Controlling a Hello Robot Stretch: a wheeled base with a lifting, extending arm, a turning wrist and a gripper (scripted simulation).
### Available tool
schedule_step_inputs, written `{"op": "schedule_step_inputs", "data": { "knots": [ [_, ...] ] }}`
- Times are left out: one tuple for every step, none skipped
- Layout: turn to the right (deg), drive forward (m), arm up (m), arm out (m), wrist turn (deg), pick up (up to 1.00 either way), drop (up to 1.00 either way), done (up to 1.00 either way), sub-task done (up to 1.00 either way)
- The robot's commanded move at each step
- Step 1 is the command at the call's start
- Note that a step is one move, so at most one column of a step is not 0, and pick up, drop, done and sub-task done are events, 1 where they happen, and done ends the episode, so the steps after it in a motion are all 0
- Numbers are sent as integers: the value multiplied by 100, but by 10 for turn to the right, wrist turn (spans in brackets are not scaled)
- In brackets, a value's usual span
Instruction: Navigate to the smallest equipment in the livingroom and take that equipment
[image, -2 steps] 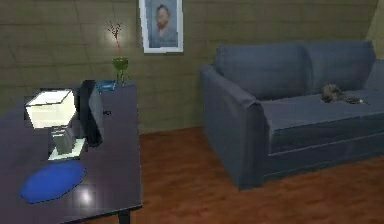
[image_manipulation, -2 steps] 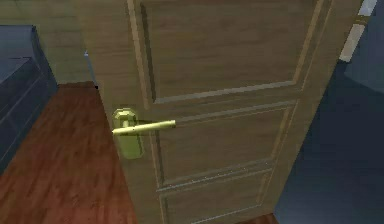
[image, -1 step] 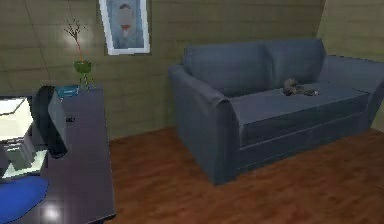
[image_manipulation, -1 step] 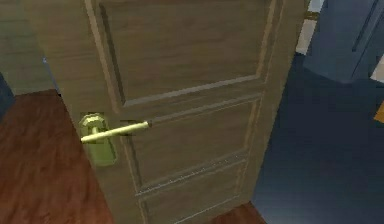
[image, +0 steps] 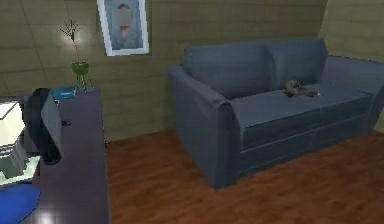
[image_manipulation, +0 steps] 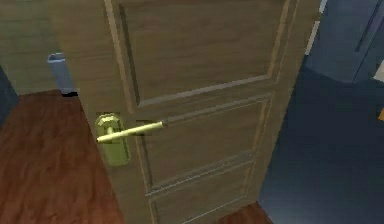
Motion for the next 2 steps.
{"op": "schedule_step_inputs", "data": {
  "knots": [
    [120,0,0,0,0,0,0,0,0],
    [0,75,0,0,0,0,0,0,0]
  ]
}}
